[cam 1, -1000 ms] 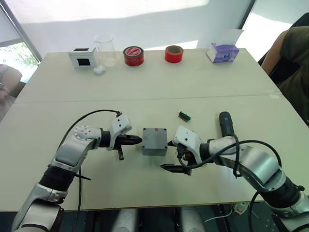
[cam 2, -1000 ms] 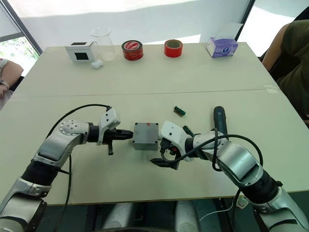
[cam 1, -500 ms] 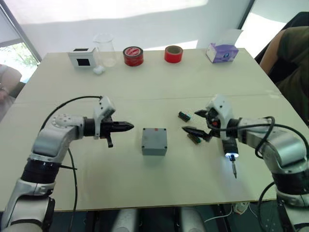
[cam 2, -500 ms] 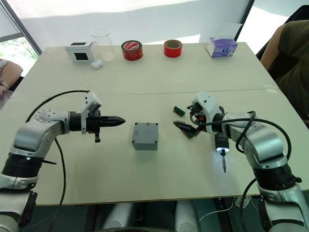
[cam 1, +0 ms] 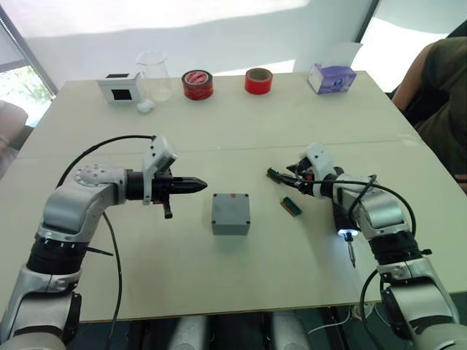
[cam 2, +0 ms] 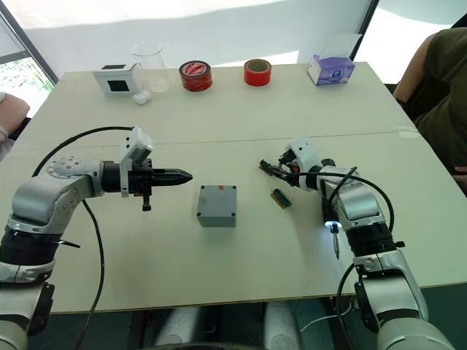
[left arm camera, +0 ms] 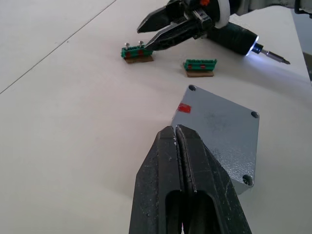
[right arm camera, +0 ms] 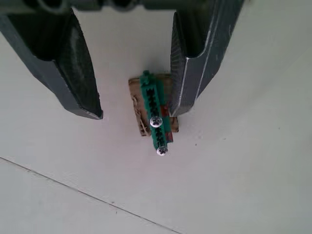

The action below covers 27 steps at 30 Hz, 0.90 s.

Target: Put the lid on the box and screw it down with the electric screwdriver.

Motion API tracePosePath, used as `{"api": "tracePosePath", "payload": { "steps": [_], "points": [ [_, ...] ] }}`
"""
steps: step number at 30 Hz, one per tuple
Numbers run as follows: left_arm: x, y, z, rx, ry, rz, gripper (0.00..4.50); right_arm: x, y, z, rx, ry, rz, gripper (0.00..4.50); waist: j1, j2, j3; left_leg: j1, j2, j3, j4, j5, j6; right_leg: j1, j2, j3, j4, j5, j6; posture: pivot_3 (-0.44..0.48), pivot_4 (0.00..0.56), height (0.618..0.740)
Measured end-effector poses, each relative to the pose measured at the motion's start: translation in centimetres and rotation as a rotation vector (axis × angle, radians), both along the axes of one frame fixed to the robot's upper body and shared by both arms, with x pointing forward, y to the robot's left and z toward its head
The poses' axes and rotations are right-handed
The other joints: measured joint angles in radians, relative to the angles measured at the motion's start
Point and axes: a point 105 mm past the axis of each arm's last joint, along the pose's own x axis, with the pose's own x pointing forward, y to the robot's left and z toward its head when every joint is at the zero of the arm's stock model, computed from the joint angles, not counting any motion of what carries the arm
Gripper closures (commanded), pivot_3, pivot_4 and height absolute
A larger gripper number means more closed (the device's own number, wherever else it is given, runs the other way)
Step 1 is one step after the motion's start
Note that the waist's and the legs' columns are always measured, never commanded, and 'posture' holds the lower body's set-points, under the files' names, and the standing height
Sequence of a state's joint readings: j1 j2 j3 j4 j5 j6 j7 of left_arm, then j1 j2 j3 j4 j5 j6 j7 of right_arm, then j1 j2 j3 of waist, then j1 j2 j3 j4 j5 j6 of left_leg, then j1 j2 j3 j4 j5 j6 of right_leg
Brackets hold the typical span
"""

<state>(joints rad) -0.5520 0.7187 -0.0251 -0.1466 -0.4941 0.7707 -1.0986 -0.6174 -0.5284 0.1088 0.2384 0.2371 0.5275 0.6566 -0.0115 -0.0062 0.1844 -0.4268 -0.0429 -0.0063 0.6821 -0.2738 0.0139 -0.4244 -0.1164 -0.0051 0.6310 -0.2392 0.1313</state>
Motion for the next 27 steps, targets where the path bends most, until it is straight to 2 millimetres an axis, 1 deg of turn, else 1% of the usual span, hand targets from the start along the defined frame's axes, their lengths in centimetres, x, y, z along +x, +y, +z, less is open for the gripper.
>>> {"api": "tracePosePath", "payload": {
  "steps": [3, 8, 11, 12, 14, 17, 18, 27],
  "points": [
    [-0.2, 0.0, 0.1, 0.005, -0.003, -0.005, 4.5, 0.0, 0.2, -0.2, 0.006, 0.002, 0.007, 2.28, -0.002, 0.0, 0.0, 0.0, 0.0, 0.0, 0.0, 0.0, 0.0, 0.0, 0.0, 0.0, 0.0, 0.0, 0.0, 0.0, 0.15, 0.74],
    [-0.2, 0.1, 0.0, 0.006, 0.002, 0.001, 4.5, 0.2, 0.5, 0.3, 0.009, -0.01, 0.018, 2.28, -0.001, 0.0, 0.0, 0.0, 0.0, 0.0, 0.0, 0.0, 0.0, 0.0, 0.0, 0.0, 0.0, 0.0, 0.0, 0.0, 0.15, 0.74],
    [-0.2, 0.1, 0.1, 0.008, 0.0, 0.003, 4.5, 0.2, 0.9, 0.2, 0.018, -0.01, 0.025, 2.28, -0.001, 0.0, 0.0, 0.0, 0.0, 0.0, 0.0, 0.0, 0.0, 0.0, 0.0, 0.0, 0.0, 0.0, 0.0, 0.0, 0.15, 0.74],
    [-0.2, 0.1, 0.1, 0.008, 0.001, 0.003, 4.5, 0.2, 1.0, 0.2, 0.019, -0.009, 0.027, 2.72, -0.001, 0.0, 0.0, 0.0, 0.0, 0.0, 0.0, 0.0, 0.0, 0.0, 0.0, 0.0, 0.0, 0.0, 0.0, 0.0, 0.15, 0.74],
    [-0.2, 0.1, 0.0, 0.009, 0.001, 0.003, 4.5, 0.2, 1.1, 0.1, 0.02, -0.009, 0.03, 3.02, -0.001, 0.0, 0.0, 0.0, 0.0, 0.0, 0.0, 0.0, 0.0, 0.0, 0.0, 0.0, 0.0, 0.0, 0.0, 0.0, 0.15, 0.74],
    [-0.2, 0.1, 0.0, 0.01, 0.0, 0.003, 4.5, 0.2, 1.1, 0.1, 0.015, -0.01, 0.029, 4.31, -0.001, 0.0, 0.0, 0.0, 0.0, 0.0, 0.0, 0.0, 0.0, 0.0, 0.0, 0.0, 0.0, 0.0, 0.0, 0.0, 0.15, 0.74],
    [-0.2, 0.1, 0.0, 0.01, -0.001, 0.002, 4.5, 0.2, 1.0, 0.0, 0.013, -0.007, 0.027, 4.49, -0.001, 0.0, 0.0, 0.0, 0.0, 0.0, 0.0, 0.0, 0.0, 0.0, 0.0, 0.0, 0.0, 0.0, 0.0, 0.0, 0.15, 0.74],
    [-0.3, 0.3, -0.2, 0.016, 0.005, 0.006, 4.5, 0.2, 1.0, 0.0, 0.009, -0.012, 0.028, 4.49, -0.002, 0.0, 0.0, 0.0, 0.0, 0.0, 0.0, 0.0, 0.0, 0.0, 0.0, 0.0, 0.0, 0.0, 0.0, 0.0, 0.15, 0.74]
  ]
}}
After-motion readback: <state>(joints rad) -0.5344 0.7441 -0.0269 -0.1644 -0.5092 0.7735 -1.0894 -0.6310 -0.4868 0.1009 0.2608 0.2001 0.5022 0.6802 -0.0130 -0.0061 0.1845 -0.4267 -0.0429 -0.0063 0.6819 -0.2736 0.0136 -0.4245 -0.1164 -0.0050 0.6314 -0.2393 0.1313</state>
